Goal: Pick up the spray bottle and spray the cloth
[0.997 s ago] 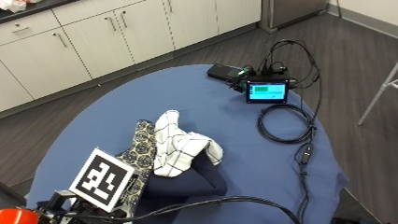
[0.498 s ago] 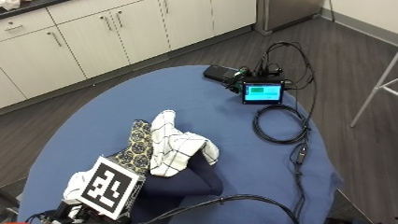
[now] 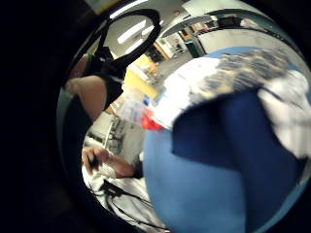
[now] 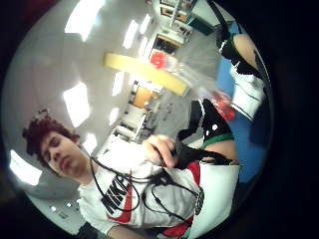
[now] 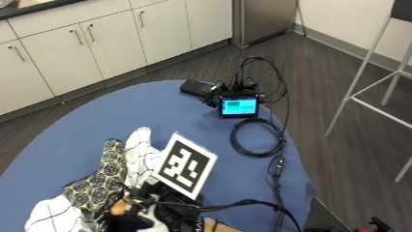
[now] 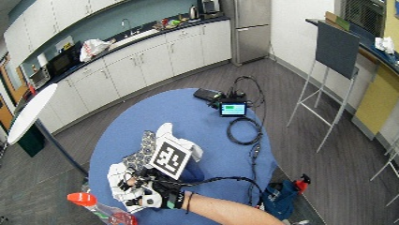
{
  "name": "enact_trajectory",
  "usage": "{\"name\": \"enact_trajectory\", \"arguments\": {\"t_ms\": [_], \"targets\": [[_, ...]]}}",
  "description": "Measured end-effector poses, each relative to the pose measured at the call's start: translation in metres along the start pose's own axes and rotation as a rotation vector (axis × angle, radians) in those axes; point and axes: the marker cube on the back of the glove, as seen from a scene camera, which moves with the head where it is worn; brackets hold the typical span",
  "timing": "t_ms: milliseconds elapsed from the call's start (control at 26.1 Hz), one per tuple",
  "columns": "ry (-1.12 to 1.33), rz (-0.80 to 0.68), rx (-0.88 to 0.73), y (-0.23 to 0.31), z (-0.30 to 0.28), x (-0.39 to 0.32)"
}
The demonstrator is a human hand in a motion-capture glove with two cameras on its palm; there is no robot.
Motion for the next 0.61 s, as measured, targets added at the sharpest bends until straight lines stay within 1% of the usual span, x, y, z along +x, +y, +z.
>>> {"name": "enact_trajectory", "arguments": {"t_ms": [115, 192, 268, 383, 613], "targets": [[0.324, 0.075, 0.061, 0.043, -0.029, 0.024], [0.429, 0.115, 0.100, 0.069, -0.040, 0.033], [0.487, 0.151, 0.117, 0.090, -0.045, 0.039], [0.545, 0.190, 0.093, 0.112, -0.042, 0.048], [0.605, 0.202, 0.020, 0.126, -0.031, 0.054]]}}
